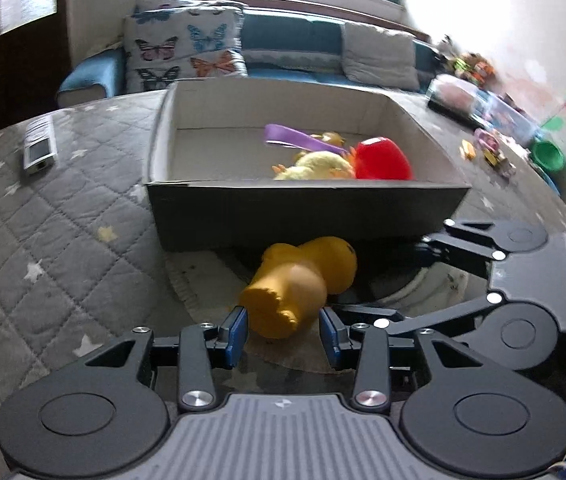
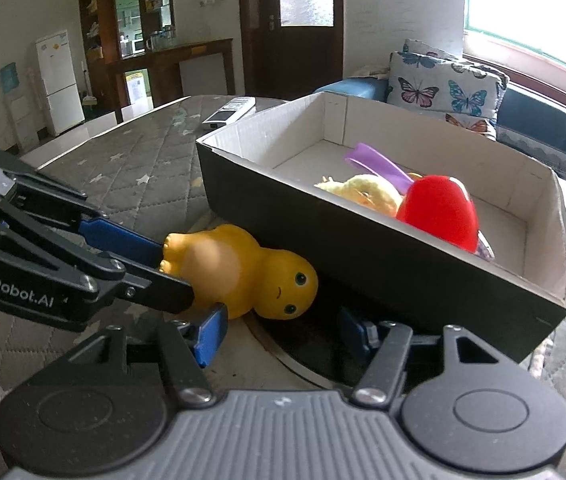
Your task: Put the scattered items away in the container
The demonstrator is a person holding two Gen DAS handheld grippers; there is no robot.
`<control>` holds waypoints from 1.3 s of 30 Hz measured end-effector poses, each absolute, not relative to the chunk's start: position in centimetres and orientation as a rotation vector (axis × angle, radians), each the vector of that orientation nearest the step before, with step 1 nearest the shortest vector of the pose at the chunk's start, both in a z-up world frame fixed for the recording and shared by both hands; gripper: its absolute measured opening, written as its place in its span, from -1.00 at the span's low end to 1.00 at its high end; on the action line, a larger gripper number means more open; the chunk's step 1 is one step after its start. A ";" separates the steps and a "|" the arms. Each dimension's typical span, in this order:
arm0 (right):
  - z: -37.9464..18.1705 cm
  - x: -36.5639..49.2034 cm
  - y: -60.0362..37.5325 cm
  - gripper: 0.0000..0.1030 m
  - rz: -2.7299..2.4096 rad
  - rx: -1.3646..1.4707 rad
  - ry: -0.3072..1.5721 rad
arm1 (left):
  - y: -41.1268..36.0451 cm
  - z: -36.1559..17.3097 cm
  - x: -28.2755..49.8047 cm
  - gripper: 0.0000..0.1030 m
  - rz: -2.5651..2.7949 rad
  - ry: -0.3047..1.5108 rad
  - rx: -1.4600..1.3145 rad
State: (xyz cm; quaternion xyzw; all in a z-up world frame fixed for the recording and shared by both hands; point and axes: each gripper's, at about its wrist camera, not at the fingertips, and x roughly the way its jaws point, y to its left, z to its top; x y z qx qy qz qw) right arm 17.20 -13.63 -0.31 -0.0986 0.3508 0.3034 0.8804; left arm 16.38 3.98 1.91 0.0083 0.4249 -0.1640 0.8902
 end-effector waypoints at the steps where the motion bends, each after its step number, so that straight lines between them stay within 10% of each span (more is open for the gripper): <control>1: -0.4 17.3 -13.6 0.22 0.638 -0.209 0.732 | 4.0 1.9 16.5 -0.19 -0.344 0.884 0.023; 39: 0.8 13.8 -12.3 0.23 0.825 -0.264 0.671 | 8.0 2.0 17.4 -0.18 -0.409 0.867 -0.048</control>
